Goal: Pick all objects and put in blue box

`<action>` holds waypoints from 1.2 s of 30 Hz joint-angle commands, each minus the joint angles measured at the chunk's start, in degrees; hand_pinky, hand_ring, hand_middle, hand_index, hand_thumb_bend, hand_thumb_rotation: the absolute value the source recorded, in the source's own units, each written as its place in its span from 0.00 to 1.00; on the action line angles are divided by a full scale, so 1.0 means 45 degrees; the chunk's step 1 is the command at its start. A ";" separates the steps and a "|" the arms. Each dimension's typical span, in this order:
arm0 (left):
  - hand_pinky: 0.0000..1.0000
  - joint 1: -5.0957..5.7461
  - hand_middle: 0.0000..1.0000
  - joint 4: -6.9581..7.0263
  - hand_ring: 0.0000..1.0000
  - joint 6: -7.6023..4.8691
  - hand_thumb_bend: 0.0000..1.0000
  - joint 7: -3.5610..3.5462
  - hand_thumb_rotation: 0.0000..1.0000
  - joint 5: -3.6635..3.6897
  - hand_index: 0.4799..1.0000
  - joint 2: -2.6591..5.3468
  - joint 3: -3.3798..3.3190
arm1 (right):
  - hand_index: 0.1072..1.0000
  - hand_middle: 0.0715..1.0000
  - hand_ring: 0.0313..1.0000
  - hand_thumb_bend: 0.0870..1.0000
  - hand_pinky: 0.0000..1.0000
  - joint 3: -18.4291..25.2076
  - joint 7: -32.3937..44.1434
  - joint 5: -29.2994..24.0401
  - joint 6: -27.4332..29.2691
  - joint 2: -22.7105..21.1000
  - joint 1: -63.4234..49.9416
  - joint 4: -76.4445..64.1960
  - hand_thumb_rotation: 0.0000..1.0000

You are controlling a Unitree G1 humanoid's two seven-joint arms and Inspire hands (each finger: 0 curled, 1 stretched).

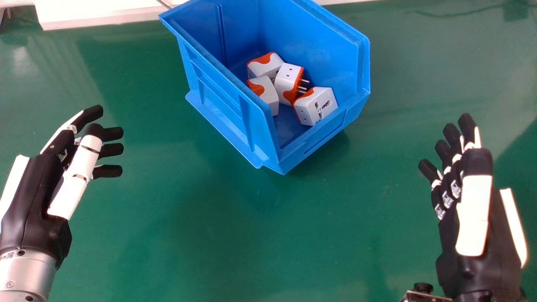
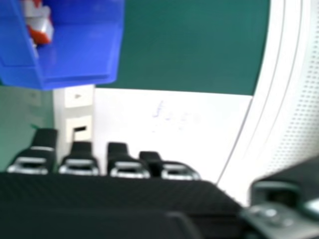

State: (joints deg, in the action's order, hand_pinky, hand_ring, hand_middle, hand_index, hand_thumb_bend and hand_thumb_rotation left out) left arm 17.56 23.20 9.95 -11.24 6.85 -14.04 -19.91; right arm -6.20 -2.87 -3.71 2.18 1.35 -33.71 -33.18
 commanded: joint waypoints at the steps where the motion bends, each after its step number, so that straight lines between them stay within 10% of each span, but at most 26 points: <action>1: 0.65 -0.0023 0.77 0.0315 0.75 -0.0143 0.35 0.0045 0.77 0.0106 0.73 -0.0044 -0.0028 | 1.00 1.00 1.00 0.62 0.93 0.0101 0.0061 0.0050 0.0112 -0.0029 0.0090 -0.0255 1.00; 22: 0.64 -0.0237 0.77 0.0155 0.75 -0.0090 0.35 0.0111 0.77 0.0046 0.74 -0.0083 0.0053 | 1.00 1.00 1.00 0.61 0.89 0.0064 0.0047 0.0247 -0.0306 -0.0135 0.0284 -0.0415 1.00; 36: 0.77 -0.0229 0.89 -0.0192 0.86 -0.0702 0.38 0.0017 0.81 -0.0252 0.82 -0.0288 0.0314 | 1.00 1.00 1.00 0.62 0.89 0.0146 0.0114 0.0251 -0.0325 -0.0173 0.0397 -0.0330 1.00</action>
State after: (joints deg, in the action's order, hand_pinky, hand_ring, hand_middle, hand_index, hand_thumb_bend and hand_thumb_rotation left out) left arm 16.86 21.98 8.46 -11.05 6.57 -14.41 -18.43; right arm -6.01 -2.48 -2.49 0.51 0.64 -32.25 -33.26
